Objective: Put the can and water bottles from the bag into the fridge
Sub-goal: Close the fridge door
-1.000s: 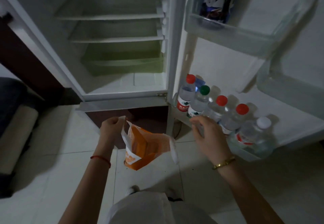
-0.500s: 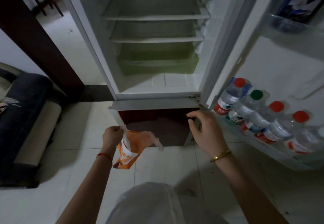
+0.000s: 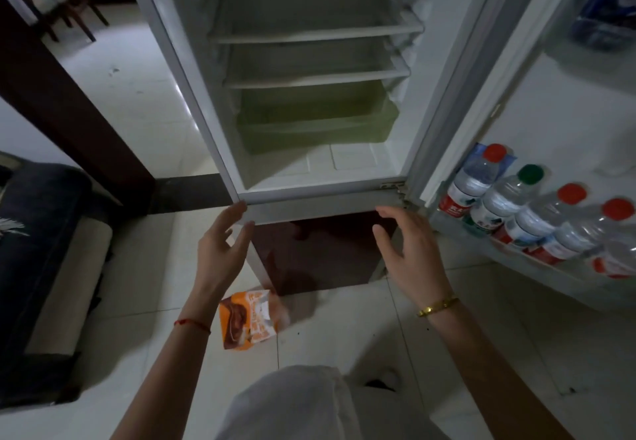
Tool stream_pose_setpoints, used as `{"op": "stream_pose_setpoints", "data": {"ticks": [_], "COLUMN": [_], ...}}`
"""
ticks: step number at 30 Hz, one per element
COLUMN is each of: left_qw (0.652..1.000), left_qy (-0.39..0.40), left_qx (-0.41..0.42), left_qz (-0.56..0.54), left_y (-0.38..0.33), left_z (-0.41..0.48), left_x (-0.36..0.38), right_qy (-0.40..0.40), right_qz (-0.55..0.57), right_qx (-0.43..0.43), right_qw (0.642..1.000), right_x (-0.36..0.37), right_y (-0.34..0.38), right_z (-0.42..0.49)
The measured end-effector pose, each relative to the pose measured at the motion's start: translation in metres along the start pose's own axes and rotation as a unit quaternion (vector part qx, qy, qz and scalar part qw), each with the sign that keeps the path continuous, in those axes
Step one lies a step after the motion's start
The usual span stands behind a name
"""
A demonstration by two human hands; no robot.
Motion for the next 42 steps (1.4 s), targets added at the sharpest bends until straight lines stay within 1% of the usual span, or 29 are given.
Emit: {"op": "stream_pose_setpoints", "data": {"ticks": [5, 8, 12, 19, 27, 36, 42], "left_qw": [0.99, 0.976, 0.954, 0.928, 0.898, 0.884, 0.862], "left_qy": [0.021, 0.035, 0.052, 0.093, 0.109, 0.108, 0.117], "left_qx": [0.134, 0.213, 0.291, 0.342, 0.399, 0.412, 0.449], "left_qz": [-0.025, -0.031, -0.057, -0.113, -0.147, -0.193, -0.204], "left_y": [-0.08, -0.123, -0.168, -0.227, -0.293, -0.368, -0.417], "left_z": [-0.001, -0.007, -0.021, -0.051, -0.102, -0.173, -0.227], "left_x": [0.008, 0.02, 0.042, 0.08, 0.127, 0.192, 0.239], "right_qy": [-0.077, -0.131, -0.21, -0.307, -0.366, -0.382, -0.409], "right_qz": [0.014, 0.024, 0.035, 0.023, 0.003, -0.013, -0.023], "right_qx": [0.0, 0.01, 0.014, 0.024, 0.064, 0.04, 0.039], "right_qw": [0.997, 0.991, 0.977, 0.951, 0.929, 0.923, 0.911], "right_x": [-0.03, -0.055, -0.095, -0.173, -0.264, -0.362, -0.425], "right_y": [0.009, 0.008, 0.003, -0.009, -0.041, -0.091, -0.135], "right_z": [0.002, 0.005, 0.006, -0.001, -0.018, -0.026, -0.031]}}
Point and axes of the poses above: each hand's wrist, its own z-axis towards the middle knuckle, its own x-axis out of the palm, y = z × x, the point moved 8 cm from there along z, towards the middle knuckle, and after that the axes turned 12 degrees about -y, right-handed, at the moved point
